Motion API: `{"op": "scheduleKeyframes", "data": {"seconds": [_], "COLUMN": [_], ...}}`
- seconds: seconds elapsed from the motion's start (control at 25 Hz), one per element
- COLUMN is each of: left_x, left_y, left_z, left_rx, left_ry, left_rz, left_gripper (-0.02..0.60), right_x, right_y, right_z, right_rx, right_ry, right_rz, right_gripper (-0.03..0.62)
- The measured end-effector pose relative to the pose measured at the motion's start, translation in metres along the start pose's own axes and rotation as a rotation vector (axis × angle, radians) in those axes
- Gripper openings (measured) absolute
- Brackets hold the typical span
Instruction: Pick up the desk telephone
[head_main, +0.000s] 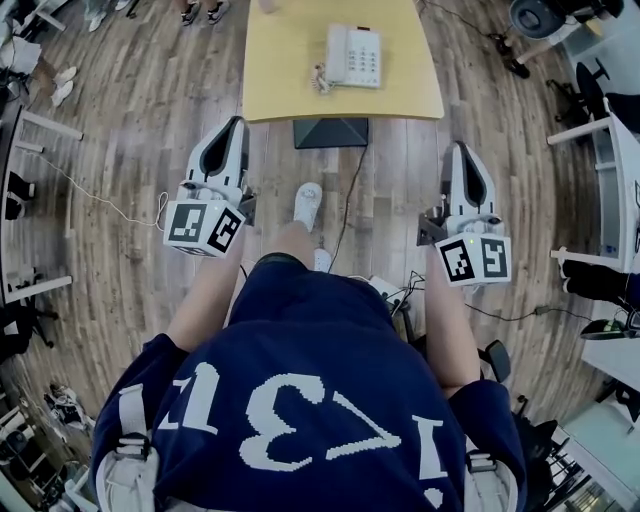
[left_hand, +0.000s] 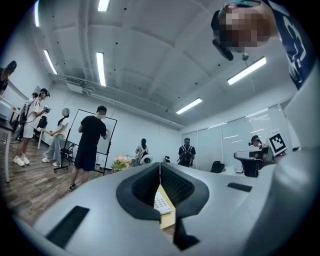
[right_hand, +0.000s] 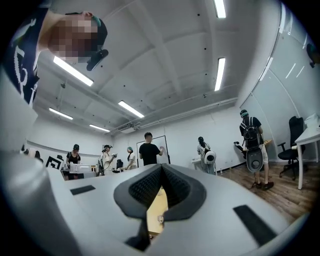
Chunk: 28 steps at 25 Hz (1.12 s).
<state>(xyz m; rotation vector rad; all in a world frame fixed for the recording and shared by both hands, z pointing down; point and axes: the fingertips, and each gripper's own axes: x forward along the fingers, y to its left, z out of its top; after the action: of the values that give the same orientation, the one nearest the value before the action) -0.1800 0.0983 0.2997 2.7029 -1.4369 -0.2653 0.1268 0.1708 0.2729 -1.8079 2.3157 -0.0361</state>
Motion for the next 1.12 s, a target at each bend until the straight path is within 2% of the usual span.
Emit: {"op": "scheduleKeyframes", "data": {"seconds": [0.32,0.6,0.8,0.96,1.12], "left_x": [0.083,0.202,0.279,0.313,0.327], "left_y": [0.024,0.070,0.097,0.113,0.124], "left_z": [-0.023,-0.035,-0.037,-0.036,-0.049], "left_rx": [-0.029,-0.077,-0.061,-0.058,-0.081], "left_ry": [0.002,-0.006,0.008,0.016,0.052], "left_rz": [-0.031,-0.088,-0.130,-0.136,-0.122], "left_gripper": [0.018,0.018,0.018,0.020,0.020], "right_x": [0.066,0.179,0.253,0.291,0.317], "right_y": [-0.031,-0.073,-0.098,-0.104,-0.112], "right_z": [-0.011,-0.019,-0.016,-0.026,-0.043], "right_rx": [-0.018,-0.027,-0.031,-0.017,-0.005], "right_ry": [0.017,0.034,0.008,0.035,0.079], "right_rz": [0.015,0.014,-0.002,0.023,0.041], "right_gripper": [0.026,0.026,0.026,0.026,0.026]}}
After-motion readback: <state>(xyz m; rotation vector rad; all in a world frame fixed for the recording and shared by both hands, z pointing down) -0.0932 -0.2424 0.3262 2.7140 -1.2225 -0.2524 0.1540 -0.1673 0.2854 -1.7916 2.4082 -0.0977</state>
